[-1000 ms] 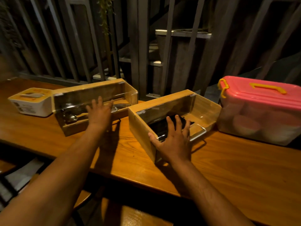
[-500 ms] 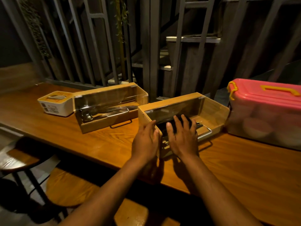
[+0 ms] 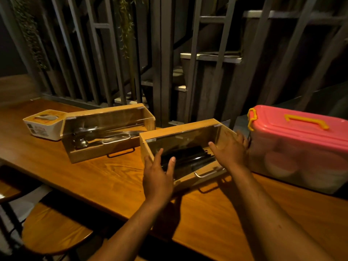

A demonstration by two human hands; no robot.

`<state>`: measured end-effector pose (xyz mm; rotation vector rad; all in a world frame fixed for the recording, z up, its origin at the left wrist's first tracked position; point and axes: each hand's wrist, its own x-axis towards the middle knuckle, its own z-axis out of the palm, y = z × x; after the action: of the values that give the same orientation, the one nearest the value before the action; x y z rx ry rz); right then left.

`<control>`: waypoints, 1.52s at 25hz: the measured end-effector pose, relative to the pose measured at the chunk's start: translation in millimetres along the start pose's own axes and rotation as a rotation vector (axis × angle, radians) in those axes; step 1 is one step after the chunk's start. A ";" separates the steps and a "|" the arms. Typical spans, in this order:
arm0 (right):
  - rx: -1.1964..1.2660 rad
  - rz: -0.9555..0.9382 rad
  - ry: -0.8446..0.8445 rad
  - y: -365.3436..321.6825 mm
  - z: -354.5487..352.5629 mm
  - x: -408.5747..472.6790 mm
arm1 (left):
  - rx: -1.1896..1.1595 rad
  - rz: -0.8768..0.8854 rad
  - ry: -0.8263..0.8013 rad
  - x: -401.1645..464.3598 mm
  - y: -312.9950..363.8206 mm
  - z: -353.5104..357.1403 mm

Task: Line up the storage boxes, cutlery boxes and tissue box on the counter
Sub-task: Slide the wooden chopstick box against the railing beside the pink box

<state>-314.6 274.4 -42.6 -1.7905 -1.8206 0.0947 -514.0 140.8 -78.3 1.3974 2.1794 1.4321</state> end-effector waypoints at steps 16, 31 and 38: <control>-0.107 0.145 -0.004 13.0 -14.0 -45.8 | 0.003 0.148 -0.436 122.6 -41.8 -32.1; -0.284 0.160 0.048 13.7 0.3 -28.7 | 0.512 0.379 -0.412 166.9 -37.1 18.4; -0.305 0.157 0.074 10.2 6.0 -22.0 | 0.530 0.421 -0.429 182.7 -23.6 30.9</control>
<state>-309.6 256.9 -59.7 -2.1157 -1.7115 -0.1965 -608.9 300.0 -54.7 2.1986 2.1269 0.5434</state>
